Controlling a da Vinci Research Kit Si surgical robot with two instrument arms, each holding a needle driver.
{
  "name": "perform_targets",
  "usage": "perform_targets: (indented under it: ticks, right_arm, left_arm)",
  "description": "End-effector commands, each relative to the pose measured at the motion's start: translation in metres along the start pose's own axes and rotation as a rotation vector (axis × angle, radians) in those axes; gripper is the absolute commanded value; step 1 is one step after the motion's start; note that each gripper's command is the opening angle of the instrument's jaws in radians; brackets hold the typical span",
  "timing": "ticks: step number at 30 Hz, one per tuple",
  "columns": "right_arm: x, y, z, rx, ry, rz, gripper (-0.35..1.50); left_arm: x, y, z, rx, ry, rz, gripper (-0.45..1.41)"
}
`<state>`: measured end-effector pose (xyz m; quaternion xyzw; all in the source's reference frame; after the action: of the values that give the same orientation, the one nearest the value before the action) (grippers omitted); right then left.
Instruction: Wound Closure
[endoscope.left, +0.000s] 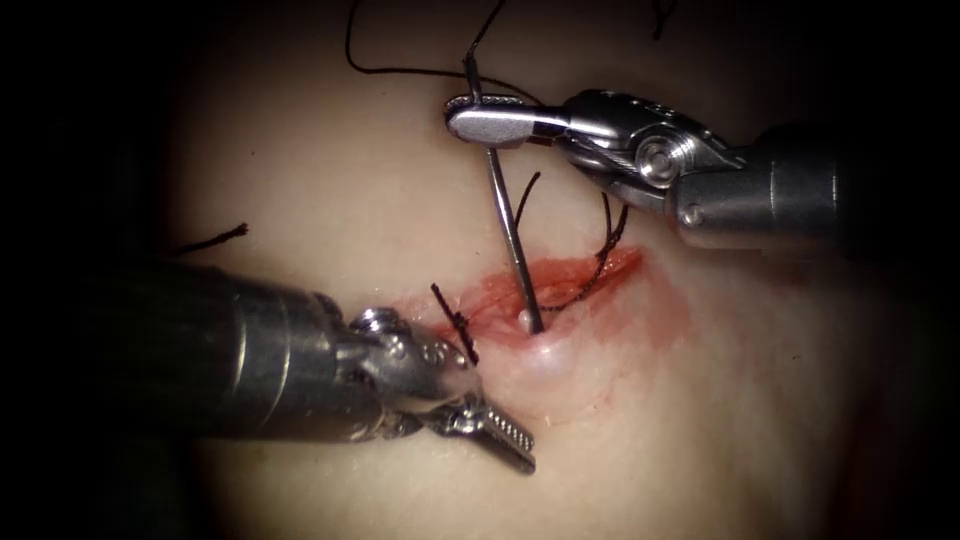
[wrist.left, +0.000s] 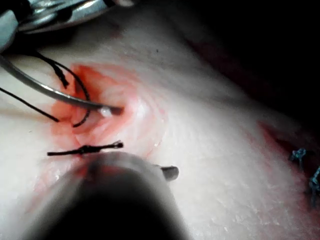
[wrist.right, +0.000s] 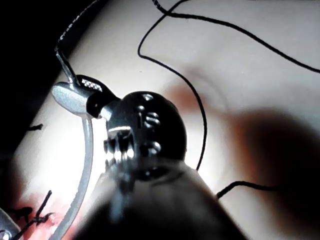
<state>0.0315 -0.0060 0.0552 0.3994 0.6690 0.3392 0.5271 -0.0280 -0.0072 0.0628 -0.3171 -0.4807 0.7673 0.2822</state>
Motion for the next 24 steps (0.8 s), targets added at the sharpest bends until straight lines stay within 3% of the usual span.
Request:
perform_targets:
  ticks: [1, 9, 15, 24]
  right_arm:
    - [0.0003, -0.0003, 0.0006, 0.005, 0.009, 0.006, -0.35]
    - [-0.0001, -0.0026, -0.0008, 0.018, 0.013, -0.002, -0.35]
    - [-0.0007, -0.0036, -0.0007, -0.043, 0.053, 0.154, -0.35]
    - [-0.0015, -0.0043, -0.0010, -0.077, 0.043, 0.381, -0.35]
  left_arm:
    - [0.0001, -0.0003, 0.0006, 0.000, 0.000, 0.000, 0.07]
    - [0.0000, -0.0006, 0.0005, 0.000, -0.002, 0.002, 0.09]
    - [0.0000, -0.0006, 0.0005, 0.000, -0.002, 0.002, 0.07]
    - [0.0000, -0.0006, 0.0005, -0.001, -0.002, 0.002, 0.05]
